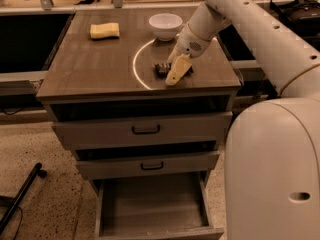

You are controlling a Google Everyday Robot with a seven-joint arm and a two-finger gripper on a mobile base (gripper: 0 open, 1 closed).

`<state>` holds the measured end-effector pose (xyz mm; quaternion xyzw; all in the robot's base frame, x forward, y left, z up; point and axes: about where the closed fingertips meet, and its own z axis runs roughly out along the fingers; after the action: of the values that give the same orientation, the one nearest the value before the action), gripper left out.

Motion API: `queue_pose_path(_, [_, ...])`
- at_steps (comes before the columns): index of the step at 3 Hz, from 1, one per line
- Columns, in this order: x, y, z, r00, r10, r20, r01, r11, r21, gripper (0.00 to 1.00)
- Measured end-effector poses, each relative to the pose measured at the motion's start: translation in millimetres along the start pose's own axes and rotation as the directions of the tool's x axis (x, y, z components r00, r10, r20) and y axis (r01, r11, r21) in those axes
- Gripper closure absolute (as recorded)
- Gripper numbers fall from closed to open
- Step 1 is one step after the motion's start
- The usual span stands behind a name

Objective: Place rxbar chocolate into bottom drawer

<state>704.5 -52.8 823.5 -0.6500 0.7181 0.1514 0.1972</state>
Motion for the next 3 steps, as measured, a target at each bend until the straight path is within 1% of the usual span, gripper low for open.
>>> queue_pose_path(1, [-10.3,3.9,-4.4,1.0,-0.026,0.007,0.026,0.9997,-0.003,0.66])
queue_pose_path(2, [-17.9,9.3,-7.6,0.999,-0.046,0.016,0.046,0.9989,-0.004,0.87])
queue_pose_path(3, [-24.7,18.6,-17.0,0.997,-0.07,0.023,0.07,0.9973,0.021,1.0])
